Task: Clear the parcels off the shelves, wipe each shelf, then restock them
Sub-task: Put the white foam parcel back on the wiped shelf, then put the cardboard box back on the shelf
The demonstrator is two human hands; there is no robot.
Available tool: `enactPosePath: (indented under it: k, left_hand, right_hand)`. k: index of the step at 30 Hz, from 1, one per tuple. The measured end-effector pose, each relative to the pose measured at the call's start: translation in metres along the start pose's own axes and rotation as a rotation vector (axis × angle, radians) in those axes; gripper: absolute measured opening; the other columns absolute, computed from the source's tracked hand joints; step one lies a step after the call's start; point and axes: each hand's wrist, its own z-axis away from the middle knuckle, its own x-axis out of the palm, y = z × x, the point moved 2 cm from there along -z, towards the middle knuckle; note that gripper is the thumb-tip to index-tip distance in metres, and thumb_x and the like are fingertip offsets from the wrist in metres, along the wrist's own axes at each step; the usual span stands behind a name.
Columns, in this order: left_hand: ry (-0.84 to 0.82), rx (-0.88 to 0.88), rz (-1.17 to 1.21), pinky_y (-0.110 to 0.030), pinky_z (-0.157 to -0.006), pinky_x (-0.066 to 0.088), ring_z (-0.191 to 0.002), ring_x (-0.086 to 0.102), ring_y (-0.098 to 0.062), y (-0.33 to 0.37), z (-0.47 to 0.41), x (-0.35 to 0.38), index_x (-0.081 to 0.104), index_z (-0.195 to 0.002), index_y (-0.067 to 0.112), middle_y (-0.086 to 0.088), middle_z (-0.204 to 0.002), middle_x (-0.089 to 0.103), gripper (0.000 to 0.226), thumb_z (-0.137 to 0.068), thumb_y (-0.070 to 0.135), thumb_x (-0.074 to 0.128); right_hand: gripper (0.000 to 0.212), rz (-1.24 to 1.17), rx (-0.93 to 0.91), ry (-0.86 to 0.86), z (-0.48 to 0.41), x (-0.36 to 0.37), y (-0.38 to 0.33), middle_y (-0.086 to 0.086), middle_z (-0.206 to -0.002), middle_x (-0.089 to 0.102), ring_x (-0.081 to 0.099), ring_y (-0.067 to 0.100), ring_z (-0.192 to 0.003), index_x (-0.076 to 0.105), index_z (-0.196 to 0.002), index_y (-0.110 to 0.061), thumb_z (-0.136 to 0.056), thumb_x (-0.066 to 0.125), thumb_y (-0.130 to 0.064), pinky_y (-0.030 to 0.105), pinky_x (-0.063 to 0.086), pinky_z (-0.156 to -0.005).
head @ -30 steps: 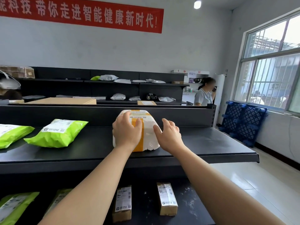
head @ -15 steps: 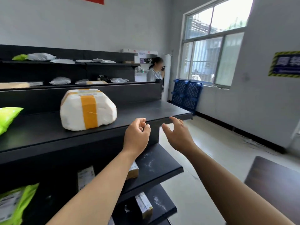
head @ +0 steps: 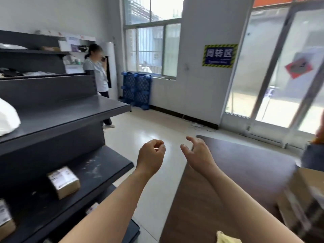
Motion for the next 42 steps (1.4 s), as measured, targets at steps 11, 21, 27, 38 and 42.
enactPosePath:
  k: [11, 21, 27, 38, 42]
  left_hand:
    - [-0.283, 0.077, 0.069, -0.029, -0.084, 0.052, -0.091, 0.063, -0.012, 0.082, 0.055, 0.193, 0.069, -0.104, 0.017, 0.005, -0.096, 0.068, 0.019, -0.092, 0.024, 0.055]
    - [-0.47, 0.068, 0.063, -0.021, -0.079, 0.043, -0.089, 0.061, -0.01, 0.14, 0.115, 0.349, 0.069, -0.098, 0.02, 0.009, -0.09, 0.067, 0.016, -0.091, 0.025, 0.056]
    - [-0.58, 0.063, 0.043, -0.024, -0.08, 0.045, -0.09, 0.062, -0.014, 0.162, 0.15, 0.434, 0.069, -0.101, 0.016, 0.003, -0.097, 0.069, 0.018, -0.091, 0.023, 0.056]
    - [-0.676, -0.048, -0.097, -0.029, -0.094, 0.041, -0.117, 0.055, -0.023, 0.154, 0.17, 0.539, 0.048, -0.136, 0.005, -0.01, -0.129, 0.059, 0.046, -0.096, 0.029, 0.053]
    - [-0.659, -0.081, -0.143, -0.026, -0.087, 0.036, -0.11, 0.052, -0.023, 0.144, 0.165, 0.563, 0.045, -0.134, 0.005, -0.015, -0.131, 0.052, 0.049, -0.094, 0.031, 0.055]
  right_hand:
    - [0.051, 0.097, 0.229, 0.158, 0.057, -0.145, 0.151, 0.004, -0.144, 0.045, 0.038, 0.021, -0.136, 0.046, -0.14, -0.013, -0.095, 0.054, -0.035, 0.034, 0.029, -0.111]
    - [0.049, 0.17, 0.403, 0.261, 0.101, -0.263, 0.279, 0.008, -0.141, 0.05, 0.042, 0.023, -0.132, 0.049, -0.138, -0.009, -0.095, 0.056, -0.032, 0.033, 0.032, -0.11]
    - [0.048, 0.185, 0.529, 0.298, 0.134, -0.314, 0.354, 0.008, -0.141, 0.048, 0.045, 0.025, -0.129, 0.048, -0.139, -0.012, -0.095, 0.054, -0.032, 0.035, 0.036, -0.107]
    - [0.049, 0.276, 0.723, 0.293, 0.157, -0.354, 0.478, 0.011, -0.144, 0.042, 0.042, 0.03, -0.131, 0.044, -0.141, -0.015, -0.098, 0.047, -0.037, 0.041, 0.039, -0.107]
    - [0.054, 0.266, 0.791, 0.327, 0.152, -0.36, 0.516, 0.013, -0.151, 0.03, 0.039, 0.034, -0.133, 0.035, -0.147, -0.02, -0.098, 0.045, -0.04, 0.045, 0.039, -0.107]
